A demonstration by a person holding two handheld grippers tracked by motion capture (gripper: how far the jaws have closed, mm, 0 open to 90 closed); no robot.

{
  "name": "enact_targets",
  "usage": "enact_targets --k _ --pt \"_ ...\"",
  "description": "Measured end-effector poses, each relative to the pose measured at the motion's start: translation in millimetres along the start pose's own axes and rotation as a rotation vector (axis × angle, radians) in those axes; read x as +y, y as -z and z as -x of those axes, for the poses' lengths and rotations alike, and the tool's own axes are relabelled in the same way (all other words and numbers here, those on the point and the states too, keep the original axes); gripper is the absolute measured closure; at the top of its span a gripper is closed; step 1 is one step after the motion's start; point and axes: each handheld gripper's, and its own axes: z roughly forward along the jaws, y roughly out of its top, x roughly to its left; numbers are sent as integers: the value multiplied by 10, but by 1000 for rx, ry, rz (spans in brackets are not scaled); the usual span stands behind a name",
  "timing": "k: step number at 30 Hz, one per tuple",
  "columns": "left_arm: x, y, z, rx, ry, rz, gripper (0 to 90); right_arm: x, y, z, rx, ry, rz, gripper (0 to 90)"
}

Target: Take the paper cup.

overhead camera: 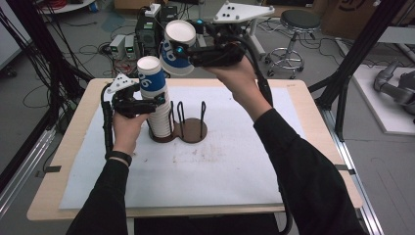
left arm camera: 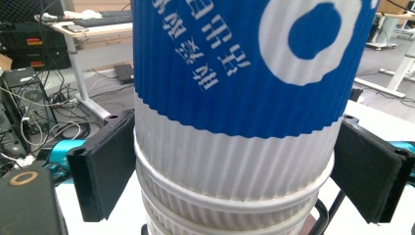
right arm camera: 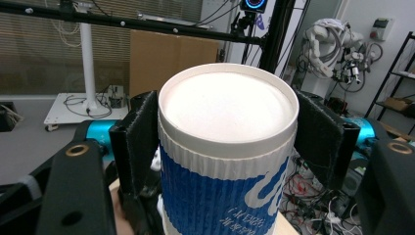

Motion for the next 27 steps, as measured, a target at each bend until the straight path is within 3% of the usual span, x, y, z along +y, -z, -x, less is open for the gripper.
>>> enact_targets --k 11,23,27 --pt "3 7 1 3 -3 -6 111 -186 485 -38 1 -12 -5 301" --pt "4 9 7 7 -3 -6 111 -758 983 -52 -9 -88 -36 301" --pt "5 8 11 8 -4 -6 111 -922 1092 -89 -5 -93 -52 301"
